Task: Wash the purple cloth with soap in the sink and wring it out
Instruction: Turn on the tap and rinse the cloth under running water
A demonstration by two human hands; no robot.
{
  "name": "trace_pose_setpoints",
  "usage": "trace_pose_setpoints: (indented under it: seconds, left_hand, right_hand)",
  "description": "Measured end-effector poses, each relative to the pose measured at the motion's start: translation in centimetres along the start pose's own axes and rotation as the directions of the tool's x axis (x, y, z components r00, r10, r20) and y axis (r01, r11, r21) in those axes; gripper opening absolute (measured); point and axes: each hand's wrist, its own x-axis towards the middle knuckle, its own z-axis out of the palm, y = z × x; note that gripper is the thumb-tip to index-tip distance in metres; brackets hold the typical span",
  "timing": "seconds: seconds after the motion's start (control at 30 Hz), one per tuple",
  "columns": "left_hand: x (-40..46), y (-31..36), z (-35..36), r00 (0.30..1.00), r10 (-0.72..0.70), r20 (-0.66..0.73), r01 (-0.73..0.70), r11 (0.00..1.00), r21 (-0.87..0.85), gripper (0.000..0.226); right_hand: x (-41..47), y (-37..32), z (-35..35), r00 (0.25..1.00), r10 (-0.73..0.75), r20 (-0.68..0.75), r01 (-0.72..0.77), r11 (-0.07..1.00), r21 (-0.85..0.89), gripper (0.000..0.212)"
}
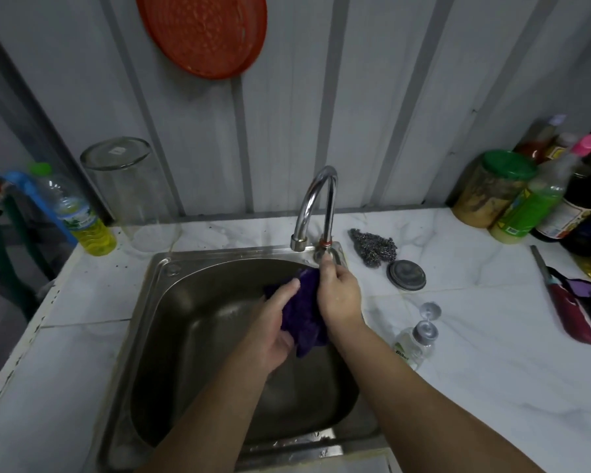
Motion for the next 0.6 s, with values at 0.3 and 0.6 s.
trace_pose_setpoints:
  seconds: [0.3,0.6]
  left_hand:
    - [1.1,1.3,0.5,0.984,0.016,-0.179,-0.014,1.0,0.015,0.033]
    - [2.9,2.1,1.5,0.986,0.011,-0.165,-0.027,0.995,-0.099,0.035]
  right_hand:
    - [4.1,-6.0,-5.4,0.935,0.062,0.349,0.144,0.833,-0.534,0.033]
    - [13.1,-9.6,-8.4,0.857,-0.167,0.487,0.503,0.474,-0.722,0.03]
